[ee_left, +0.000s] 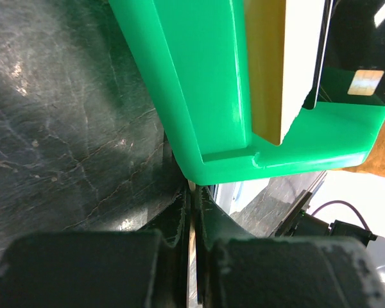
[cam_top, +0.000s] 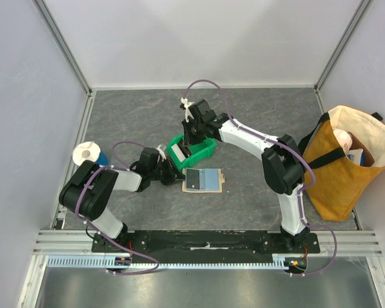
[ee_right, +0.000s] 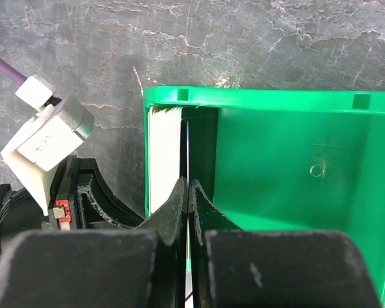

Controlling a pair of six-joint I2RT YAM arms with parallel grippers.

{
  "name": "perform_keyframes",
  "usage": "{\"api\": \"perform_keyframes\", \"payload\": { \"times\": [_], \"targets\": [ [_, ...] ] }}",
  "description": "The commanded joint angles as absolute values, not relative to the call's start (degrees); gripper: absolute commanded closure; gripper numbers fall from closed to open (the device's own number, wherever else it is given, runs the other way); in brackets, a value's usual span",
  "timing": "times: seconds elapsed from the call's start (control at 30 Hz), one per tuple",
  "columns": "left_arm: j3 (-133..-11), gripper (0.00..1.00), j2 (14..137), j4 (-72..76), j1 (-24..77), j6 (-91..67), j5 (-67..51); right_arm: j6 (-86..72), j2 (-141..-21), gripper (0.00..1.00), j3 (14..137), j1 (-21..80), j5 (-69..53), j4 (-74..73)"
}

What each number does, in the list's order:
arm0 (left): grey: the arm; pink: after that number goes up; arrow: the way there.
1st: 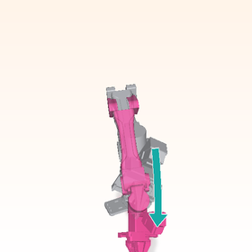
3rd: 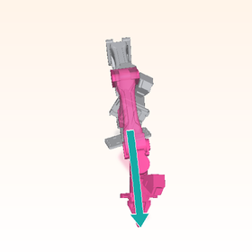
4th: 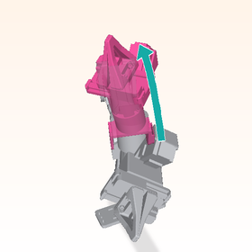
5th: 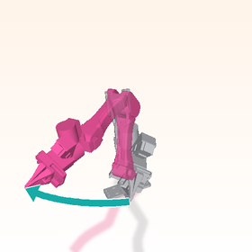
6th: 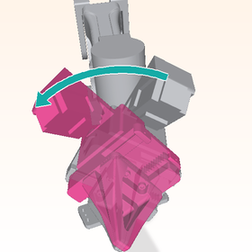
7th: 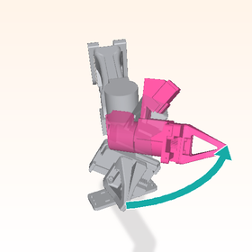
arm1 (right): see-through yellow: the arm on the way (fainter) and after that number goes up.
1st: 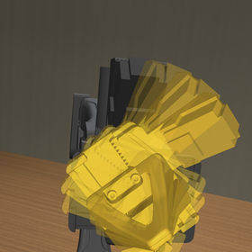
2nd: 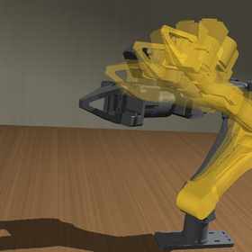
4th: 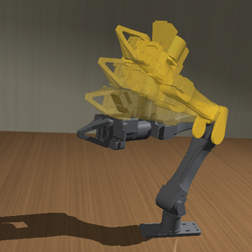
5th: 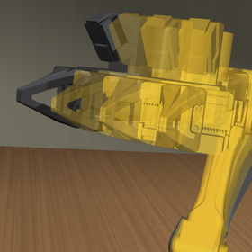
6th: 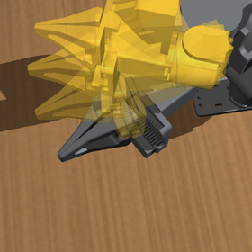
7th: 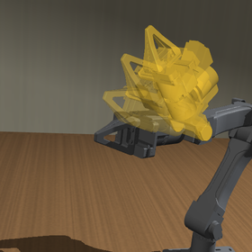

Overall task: Put the credit cards into the card holder
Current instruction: Pick up the credit card from the storage box.

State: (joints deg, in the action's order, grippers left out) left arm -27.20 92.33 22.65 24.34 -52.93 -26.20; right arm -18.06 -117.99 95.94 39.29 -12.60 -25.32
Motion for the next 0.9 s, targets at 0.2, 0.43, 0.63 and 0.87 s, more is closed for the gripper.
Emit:
{"api": "perform_keyframes", "payload": {
  "times": [0.2, 0.43, 0.63, 0.87],
  "targets": [
    [-25.93, 0.98, 92.81, 19.34, 24.08, -50.45, -22.68, -13.72, -117.24, 1.0, 102.91, 39.11, 4.83, -30.05],
    [-25.66, 0.98, 92.64, 19.34, 23.91, -50.01, -22.67, -12.66, -121.64, 1.0, 103.62, 39.11, 5.1, -30.59],
    [-25.4, 0.98, 92.37, 19.16, 23.82, -49.57, -22.32, -11.78, -124.71, 1.0, 103.97, 39.2, 4.57, -30.59],
    [-25.31, 0.98, 92.2, 19.16, 23.47, -49.39, -22.5, -10.64, -127.0, 0.94, 104.41, 39.2, 3.96, -31.2]
  ]
}}
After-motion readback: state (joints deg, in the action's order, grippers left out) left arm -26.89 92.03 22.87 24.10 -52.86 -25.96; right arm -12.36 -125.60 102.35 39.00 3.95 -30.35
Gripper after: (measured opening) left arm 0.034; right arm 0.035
